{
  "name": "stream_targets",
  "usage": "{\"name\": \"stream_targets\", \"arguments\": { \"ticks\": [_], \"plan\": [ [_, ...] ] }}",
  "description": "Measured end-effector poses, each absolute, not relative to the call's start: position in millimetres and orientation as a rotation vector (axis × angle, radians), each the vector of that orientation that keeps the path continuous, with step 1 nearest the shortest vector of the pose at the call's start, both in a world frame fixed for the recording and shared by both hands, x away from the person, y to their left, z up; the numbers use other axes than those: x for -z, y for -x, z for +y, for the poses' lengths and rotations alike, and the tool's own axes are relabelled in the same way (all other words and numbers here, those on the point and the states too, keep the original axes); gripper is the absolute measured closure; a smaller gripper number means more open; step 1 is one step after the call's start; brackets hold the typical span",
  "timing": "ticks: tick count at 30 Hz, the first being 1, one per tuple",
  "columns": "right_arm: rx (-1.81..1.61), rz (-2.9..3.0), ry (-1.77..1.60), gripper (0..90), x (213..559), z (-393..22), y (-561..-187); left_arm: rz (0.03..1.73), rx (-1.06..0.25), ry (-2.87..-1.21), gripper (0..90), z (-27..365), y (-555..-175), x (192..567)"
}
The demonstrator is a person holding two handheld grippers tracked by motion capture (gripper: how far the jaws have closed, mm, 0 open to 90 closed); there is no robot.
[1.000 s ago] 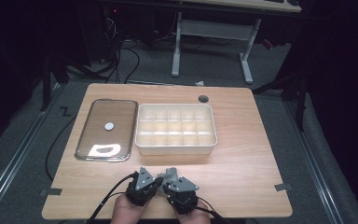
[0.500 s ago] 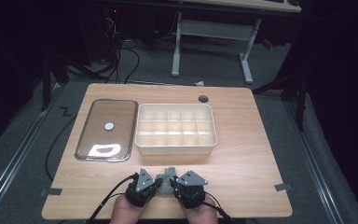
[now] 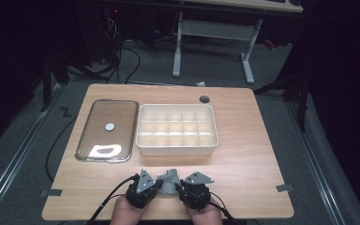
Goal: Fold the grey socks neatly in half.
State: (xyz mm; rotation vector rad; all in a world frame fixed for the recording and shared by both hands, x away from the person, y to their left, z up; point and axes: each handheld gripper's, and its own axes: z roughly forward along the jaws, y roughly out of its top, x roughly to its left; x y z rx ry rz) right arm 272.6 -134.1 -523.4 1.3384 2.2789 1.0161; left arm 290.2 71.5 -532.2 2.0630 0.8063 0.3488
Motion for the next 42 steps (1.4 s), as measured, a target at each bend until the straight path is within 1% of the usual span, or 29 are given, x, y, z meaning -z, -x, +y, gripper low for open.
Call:
{"name": "stream_targets", "arguments": {
  "ticks": [6, 12, 23, 27, 31, 33, 35, 37, 42],
  "plan": [
    [-1.067, 2.272, -1.405, 71.8, 526.0, -139.8, -273.4, 0.805, -0.347, -2.065, 90.0, 71.6, -290.2, 532.2],
    [-1.128, 2.286, -1.45, 72.6, 528.6, -143.6, -275.3, 0.807, -0.352, -2.066, 90.0, 71.7, -290.0, 532.1],
    [-1.152, 2.297, -1.415, 79.4, 529.7, -141.2, -272.2, 0.812, -0.356, -2.065, 90.0, 72.0, -290.0, 532.1],
    [-1.143, 2.292, -1.394, 80.6, 529.6, -139.8, -270.1, 0.811, -0.354, -2.064, 89.6, 72.2, -290.1, 532.1],
    [-1.141, 2.295, -1.397, 80.6, 529.3, -139.6, -270.2, 0.81, -0.338, -2.053, 86.5, 72.3, -289.7, 531.2],
    [-1.134, 2.298, -1.387, 80.6, 529.2, -139.6, -270.1, 0.814, -0.294, -2.015, 83.3, 72.2, -287.6, 526.2],
    [-1.133, 2.295, -1.381, 80.6, 529.3, -139.2, -270.0, 0.788, -0.272, -1.98, 82.2, 68.0, -282.1, 520.0],
    [-1.135, 2.293, -1.382, 80.6, 529.4, -139.2, -269.9, 0.769, -0.286, -1.992, 82.6, 61.8, -278.5, 518.4],
    [-1.134, 2.292, -1.377, 80.6, 529.4, -139.1, -269.5, 0.818, -0.31, -2.065, 85.0, 56.9, -284.8, 528.6]
  ]
}}
